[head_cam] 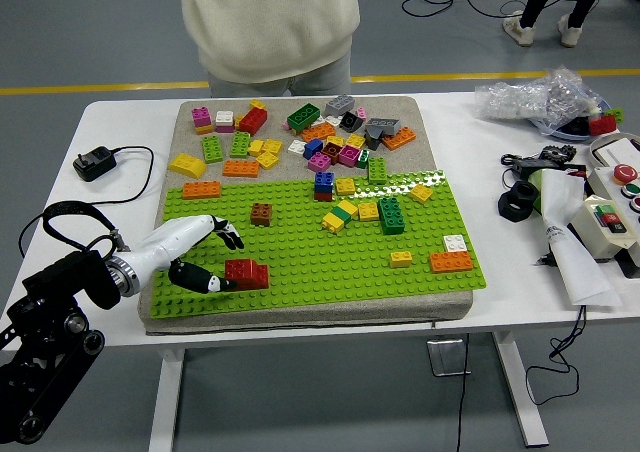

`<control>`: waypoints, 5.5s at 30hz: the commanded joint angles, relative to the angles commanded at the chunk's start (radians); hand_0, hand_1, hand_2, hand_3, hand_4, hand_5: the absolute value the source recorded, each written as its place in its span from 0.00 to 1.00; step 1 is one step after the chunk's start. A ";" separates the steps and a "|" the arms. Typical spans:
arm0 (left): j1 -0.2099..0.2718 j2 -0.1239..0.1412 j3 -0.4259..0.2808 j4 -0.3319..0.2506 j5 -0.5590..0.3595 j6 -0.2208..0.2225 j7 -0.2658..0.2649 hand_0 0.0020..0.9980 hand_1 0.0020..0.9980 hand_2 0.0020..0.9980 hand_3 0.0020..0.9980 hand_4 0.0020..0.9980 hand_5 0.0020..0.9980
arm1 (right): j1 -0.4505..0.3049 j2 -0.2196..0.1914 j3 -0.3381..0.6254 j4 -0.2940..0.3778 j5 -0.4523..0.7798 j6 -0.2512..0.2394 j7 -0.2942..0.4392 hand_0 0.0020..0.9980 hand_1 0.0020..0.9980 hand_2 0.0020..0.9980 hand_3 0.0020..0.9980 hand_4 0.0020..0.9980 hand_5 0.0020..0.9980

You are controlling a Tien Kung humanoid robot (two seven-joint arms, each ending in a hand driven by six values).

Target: Pick up the brick,pile it on top of brick,press brick,pick up the brick,pile it on top of brick,press brick

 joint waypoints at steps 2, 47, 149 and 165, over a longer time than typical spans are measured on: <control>0.003 0.002 -0.009 -0.012 0.003 0.002 0.001 0.84 0.79 0.67 0.62 0.91 0.17 | 0.000 0.000 0.000 0.000 0.000 0.000 0.000 0.76 0.68 0.72 0.74 1.00 0.69; 0.089 0.051 0.031 -0.138 0.130 0.005 0.026 1.00 1.00 0.91 0.62 1.00 0.65 | -0.002 -0.001 -0.001 0.000 0.004 -0.001 0.000 0.76 0.68 0.72 0.75 1.00 0.69; 0.064 0.027 0.048 -0.065 0.114 0.040 0.017 1.00 0.99 0.87 0.60 1.00 0.58 | 0.000 -0.002 -0.004 0.000 0.010 -0.001 0.000 0.76 0.68 0.72 0.74 1.00 0.69; 0.072 0.028 0.046 -0.084 0.115 0.026 0.023 1.00 0.99 0.87 0.60 1.00 0.57 | -0.001 -0.002 -0.002 0.000 0.011 -0.002 0.001 0.76 0.68 0.72 0.74 1.00 0.69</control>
